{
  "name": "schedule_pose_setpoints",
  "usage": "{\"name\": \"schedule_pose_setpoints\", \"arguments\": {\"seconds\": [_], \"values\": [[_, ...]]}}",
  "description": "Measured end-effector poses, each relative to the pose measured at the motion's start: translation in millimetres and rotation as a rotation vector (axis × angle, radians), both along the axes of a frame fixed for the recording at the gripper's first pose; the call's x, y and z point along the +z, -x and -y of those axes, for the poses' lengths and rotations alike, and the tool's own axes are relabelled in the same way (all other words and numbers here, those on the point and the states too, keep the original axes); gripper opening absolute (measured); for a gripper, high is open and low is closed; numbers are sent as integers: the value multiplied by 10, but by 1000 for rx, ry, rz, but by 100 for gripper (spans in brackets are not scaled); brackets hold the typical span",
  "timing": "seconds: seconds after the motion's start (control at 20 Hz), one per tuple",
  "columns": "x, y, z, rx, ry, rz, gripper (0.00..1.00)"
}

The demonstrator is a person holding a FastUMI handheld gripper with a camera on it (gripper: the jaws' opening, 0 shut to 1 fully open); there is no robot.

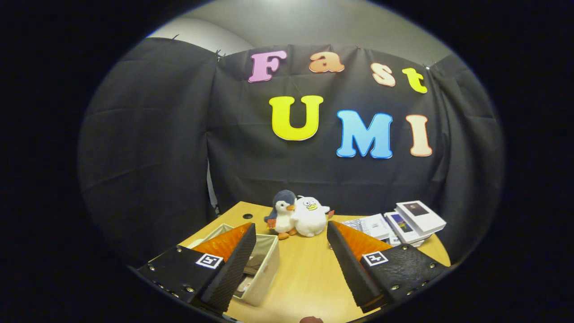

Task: Open the storage box then place both shoes into the box .Put the left shoe in first, then the right shoe, with the right side of both shoes facing outward in a uniform manner.

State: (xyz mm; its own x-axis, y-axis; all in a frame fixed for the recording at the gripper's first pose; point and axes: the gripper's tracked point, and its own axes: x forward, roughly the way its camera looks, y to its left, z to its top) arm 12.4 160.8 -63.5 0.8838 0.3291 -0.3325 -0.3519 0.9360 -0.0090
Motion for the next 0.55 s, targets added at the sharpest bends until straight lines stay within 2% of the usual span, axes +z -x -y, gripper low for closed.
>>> {"name": "schedule_pose_setpoints", "arguments": {"seconds": [0.2,0.55], "values": [[229,74,283,-15,30,95,98],[475,94,963,-135,22,220,97]]}}
